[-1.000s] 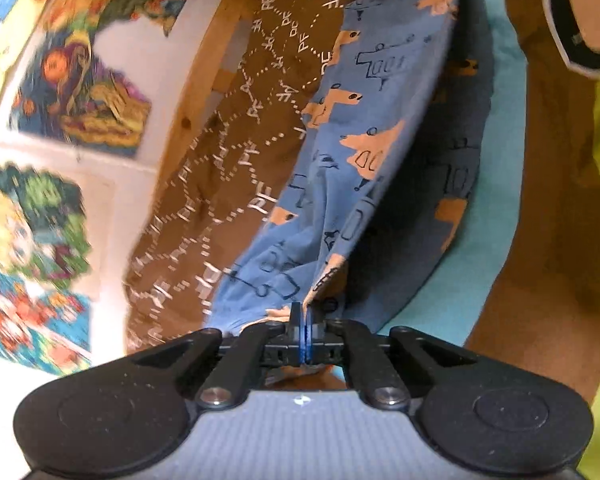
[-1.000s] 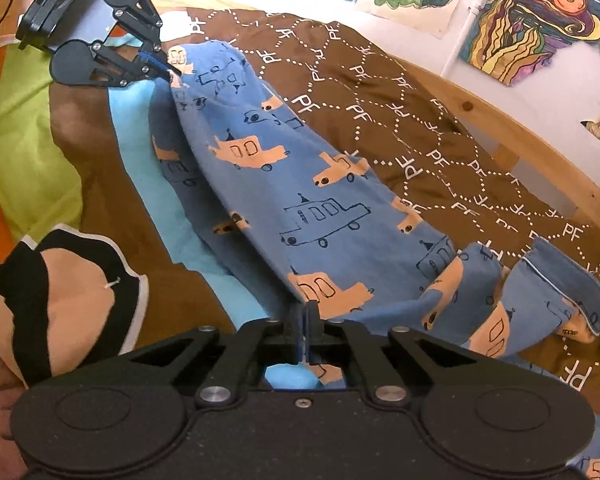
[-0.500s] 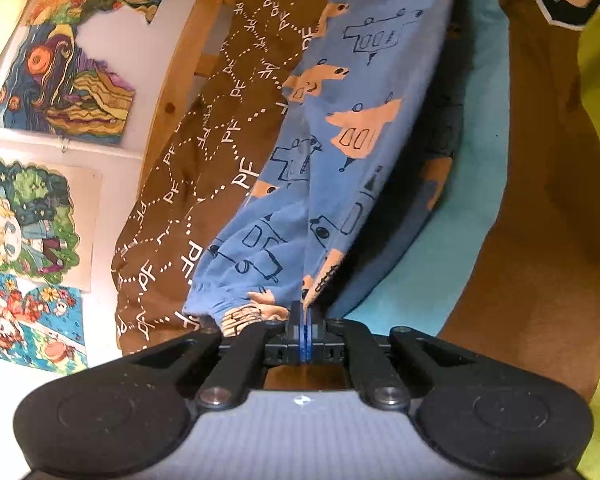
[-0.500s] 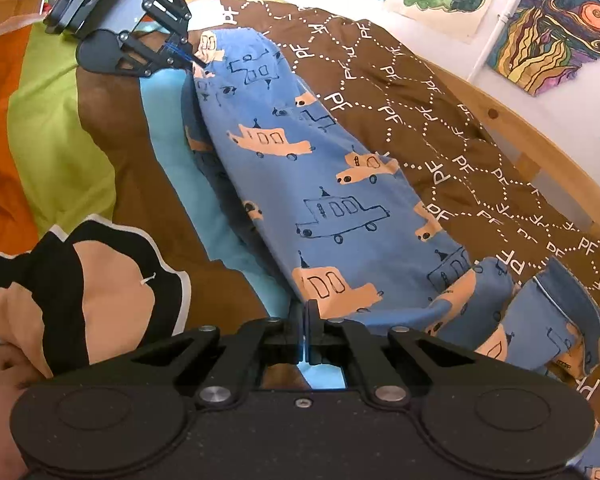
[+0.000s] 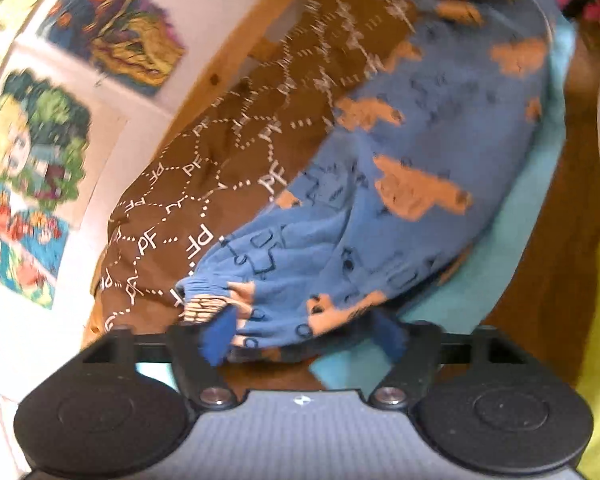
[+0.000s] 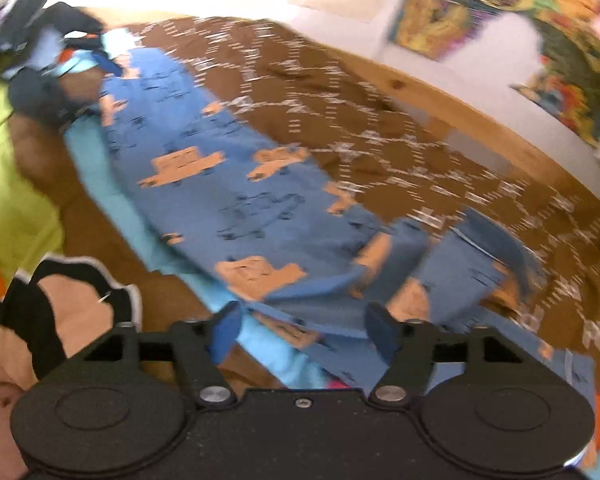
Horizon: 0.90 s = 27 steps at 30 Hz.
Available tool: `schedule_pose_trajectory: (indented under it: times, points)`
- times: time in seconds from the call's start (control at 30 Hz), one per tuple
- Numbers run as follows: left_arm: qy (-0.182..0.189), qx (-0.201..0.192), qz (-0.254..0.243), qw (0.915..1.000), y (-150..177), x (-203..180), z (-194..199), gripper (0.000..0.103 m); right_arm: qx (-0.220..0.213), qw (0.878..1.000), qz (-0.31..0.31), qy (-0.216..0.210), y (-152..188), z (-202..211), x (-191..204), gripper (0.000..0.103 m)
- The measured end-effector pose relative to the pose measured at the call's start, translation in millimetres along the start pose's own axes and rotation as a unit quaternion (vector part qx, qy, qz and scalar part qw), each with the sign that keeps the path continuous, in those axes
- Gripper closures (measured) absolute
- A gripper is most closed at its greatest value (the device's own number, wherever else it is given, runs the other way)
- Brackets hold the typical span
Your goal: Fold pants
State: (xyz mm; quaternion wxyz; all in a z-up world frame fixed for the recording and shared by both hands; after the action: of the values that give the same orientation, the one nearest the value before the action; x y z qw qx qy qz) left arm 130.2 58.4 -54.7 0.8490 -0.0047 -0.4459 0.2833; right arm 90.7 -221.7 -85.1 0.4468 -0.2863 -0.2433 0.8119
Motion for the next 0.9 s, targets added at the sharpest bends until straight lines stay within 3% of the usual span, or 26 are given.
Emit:
schedule_pose_trajectory:
  times: [0.1,0.23,0.43,0.67,0.9]
  points:
    - [0.018,-0.002,0.036,0.9992,-9.6,-6.5,9.9,0.007,-0.008,0.998,-0.065,0.013,3.4,13.7,-17.2,0.006]
    - [0.053,0.003,0.086,0.9948,-23.7,-12.9,19.0,0.003,-0.021,0.993,-0.116,0.03,10.8,30.0,-34.4,0.001]
    - [0.093,0.004,0.156,0.9834,-52.5,-15.0,26.2,0.0,-0.028,0.987,-0.153,0.048,21.8,38.5,-56.1,0.001]
    - [0.127,-0.006,0.172,0.9767,-93.8,-22.2,27.2,0.0,-0.028,0.977,-0.205,0.059,28.9,35.2,-77.3,0.001]
    - [0.177,0.009,0.194,0.9649,-133.9,-31.8,17.9,0.0,-0.026,0.969,-0.233,0.074,35.0,35.5,-93.2,0.001]
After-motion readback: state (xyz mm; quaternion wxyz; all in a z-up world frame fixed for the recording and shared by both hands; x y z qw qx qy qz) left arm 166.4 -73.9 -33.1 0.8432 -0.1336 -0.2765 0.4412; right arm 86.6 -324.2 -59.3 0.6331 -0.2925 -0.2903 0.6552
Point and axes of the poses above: each gripper's, at about its wrist camera, not at the fingertips, and z roughly against the way its jaws point, x to its left, y to its underside, the point moved 6 cm from there along -z, roughly the way its jaws point, and after that the axes turned 12 degrees about x, right-handed, at the moved point
